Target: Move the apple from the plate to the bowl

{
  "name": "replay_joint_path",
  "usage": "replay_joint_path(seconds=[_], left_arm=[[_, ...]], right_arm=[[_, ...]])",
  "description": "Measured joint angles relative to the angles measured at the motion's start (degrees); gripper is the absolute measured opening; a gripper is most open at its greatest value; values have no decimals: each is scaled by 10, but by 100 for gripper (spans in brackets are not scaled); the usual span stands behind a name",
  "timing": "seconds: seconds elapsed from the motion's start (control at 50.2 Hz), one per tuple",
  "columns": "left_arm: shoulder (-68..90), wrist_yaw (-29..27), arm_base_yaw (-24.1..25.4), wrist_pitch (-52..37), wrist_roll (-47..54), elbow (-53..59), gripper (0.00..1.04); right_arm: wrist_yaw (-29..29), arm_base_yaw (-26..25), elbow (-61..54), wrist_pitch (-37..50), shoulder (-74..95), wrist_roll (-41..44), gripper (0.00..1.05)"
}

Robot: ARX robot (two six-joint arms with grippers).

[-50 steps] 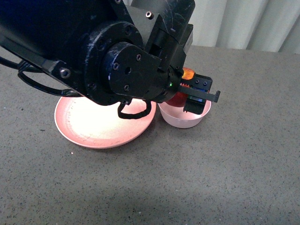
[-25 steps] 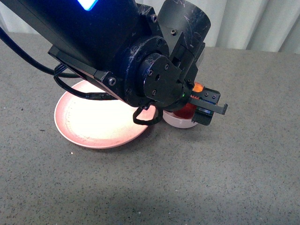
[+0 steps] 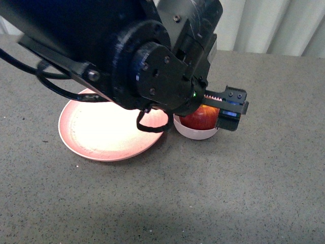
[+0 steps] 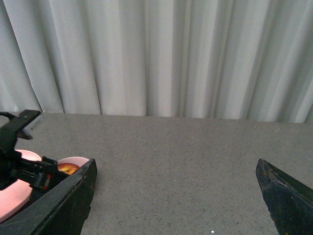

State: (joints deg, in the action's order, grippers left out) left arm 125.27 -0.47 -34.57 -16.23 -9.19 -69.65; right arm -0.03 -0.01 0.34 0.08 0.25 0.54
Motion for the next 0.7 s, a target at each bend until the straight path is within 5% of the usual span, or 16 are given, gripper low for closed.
replay_joint_path(seconds=[0.219, 0.498, 0.697], left_arm=[[-163, -32, 18, -92, -47, 164, 98], [-328, -44, 56, -95, -94, 350, 98], [-420, -127, 67, -144, -84, 436, 97]], right_arm=[[0, 0, 0, 0, 0, 0, 95], [0, 0, 0, 0, 0, 0, 95], [0, 0, 0, 0, 0, 0, 95]])
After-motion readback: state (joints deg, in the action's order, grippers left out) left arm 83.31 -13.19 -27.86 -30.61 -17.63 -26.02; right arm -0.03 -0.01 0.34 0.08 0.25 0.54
